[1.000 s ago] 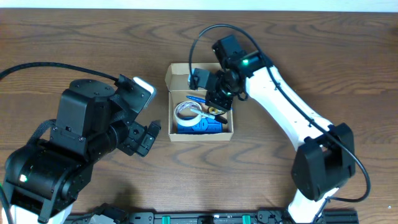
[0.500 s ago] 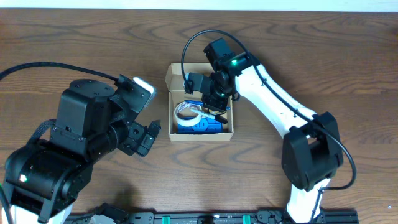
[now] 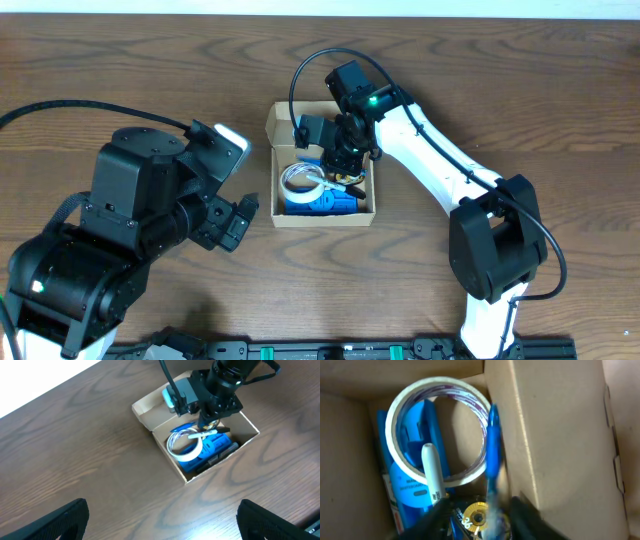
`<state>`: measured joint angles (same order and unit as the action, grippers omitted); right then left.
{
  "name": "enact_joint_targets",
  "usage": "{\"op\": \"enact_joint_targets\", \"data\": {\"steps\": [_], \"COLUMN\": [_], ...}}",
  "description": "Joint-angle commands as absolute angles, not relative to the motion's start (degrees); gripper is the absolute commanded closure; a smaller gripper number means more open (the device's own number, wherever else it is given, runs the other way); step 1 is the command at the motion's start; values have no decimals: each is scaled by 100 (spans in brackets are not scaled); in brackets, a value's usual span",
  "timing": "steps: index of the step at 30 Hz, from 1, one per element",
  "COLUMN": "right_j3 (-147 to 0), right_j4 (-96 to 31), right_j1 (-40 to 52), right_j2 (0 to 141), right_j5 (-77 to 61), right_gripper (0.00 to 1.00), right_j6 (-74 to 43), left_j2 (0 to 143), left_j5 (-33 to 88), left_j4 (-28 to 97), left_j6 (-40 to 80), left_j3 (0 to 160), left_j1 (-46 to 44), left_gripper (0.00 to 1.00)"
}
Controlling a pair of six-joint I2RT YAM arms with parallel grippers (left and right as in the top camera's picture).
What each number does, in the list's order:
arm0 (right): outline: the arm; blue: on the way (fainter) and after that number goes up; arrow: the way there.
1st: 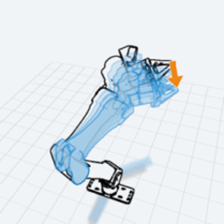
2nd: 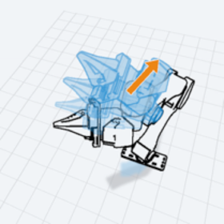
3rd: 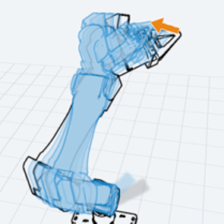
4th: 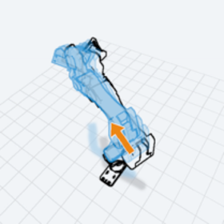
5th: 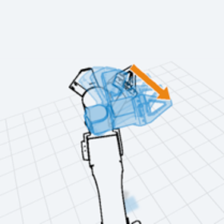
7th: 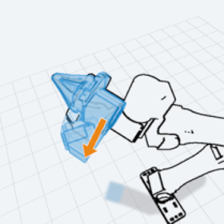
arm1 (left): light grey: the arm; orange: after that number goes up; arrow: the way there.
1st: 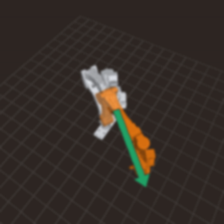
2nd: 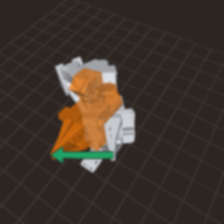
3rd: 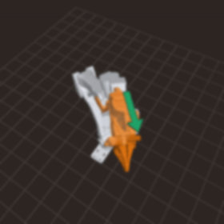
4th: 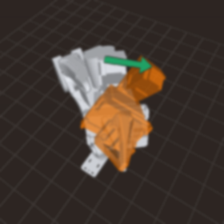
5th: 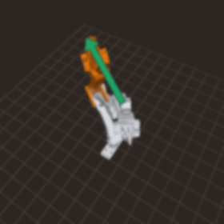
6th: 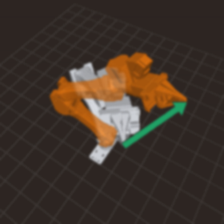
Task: Pack container
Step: 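Release the pen and withdraw the right gripper from the box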
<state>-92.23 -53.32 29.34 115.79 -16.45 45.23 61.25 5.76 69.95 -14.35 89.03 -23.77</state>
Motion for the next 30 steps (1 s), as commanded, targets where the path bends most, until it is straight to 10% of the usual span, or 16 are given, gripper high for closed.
{"op": "enact_joint_targets", "data": {"steps": [1, 10, 16, 30], "right_j3": [-9332, -9459, -9601, -9273], "right_j4": [-5334, -5358, -5284, -5288], "right_j1": [2971, 2971, 2923, 1487], "right_j2": [11638, 11201, 10473, 10110], "right_j5": [-1671, -1920, -1977, -1970], "right_gripper": [51, 64, 99, 98], "right_j6": [4486, 3962, 3614, 1098], "left_j2": [6123, 6123, 6123, 6123], "left_j5": [537, 537, 537, 622], "left_j4": [6991, 6991, 6991, 6757], "left_j6": [-1376, -1376, -1376, -1369], "left_j3": [8980, 8980, 8980, 8980], "left_j1": [-2359, -2359, -2359, -2364], "left_gripper": [5, 5, 5, 5]}}
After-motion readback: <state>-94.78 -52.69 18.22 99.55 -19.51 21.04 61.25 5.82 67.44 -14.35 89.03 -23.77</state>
